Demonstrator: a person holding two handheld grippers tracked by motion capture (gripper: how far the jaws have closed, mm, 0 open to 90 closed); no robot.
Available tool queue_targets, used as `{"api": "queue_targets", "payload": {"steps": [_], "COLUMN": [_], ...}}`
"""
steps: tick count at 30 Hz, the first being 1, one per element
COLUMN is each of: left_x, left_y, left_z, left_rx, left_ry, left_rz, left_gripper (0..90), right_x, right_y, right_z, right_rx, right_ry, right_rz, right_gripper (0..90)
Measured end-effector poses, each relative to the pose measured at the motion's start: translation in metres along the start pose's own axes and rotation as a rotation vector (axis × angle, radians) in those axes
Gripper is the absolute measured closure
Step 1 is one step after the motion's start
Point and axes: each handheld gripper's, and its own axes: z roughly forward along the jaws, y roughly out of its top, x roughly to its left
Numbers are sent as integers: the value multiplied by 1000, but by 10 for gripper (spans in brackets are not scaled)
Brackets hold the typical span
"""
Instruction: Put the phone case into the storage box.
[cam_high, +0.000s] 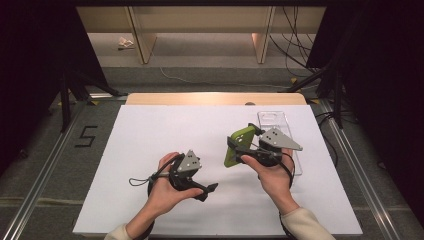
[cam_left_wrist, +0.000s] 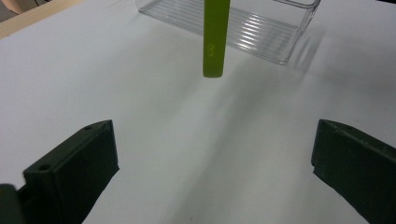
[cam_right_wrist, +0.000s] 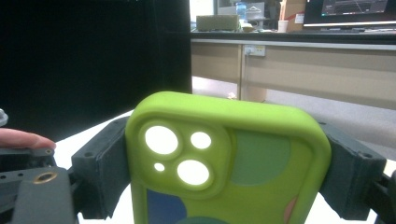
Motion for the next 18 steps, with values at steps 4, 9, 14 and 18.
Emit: {"api": "queue_targets", "payload": {"steps": [4,9,14,18], "left_x": [1,4,6,8], "left_y": [-2,-5,-8,-11], "left_z": [-3,-8,-12,-15], "left_rx": [-6,-12,-20,-19], "left_ry": [0,-4,4,10], "left_rz": [1,-5,-11,-14], "left_gripper": [0,1,1,1], "right_x": [-2,-4,-7,-9], "right_y": [1,1,3,4], "right_z": [-1,-2,-3,-4], "right_rx": [0,-2,-5,-9], "right_ry": [-7,-15,-23,-30], "right_rz": [2,1,4,5], "right_gripper": [164,164,164,165]}}
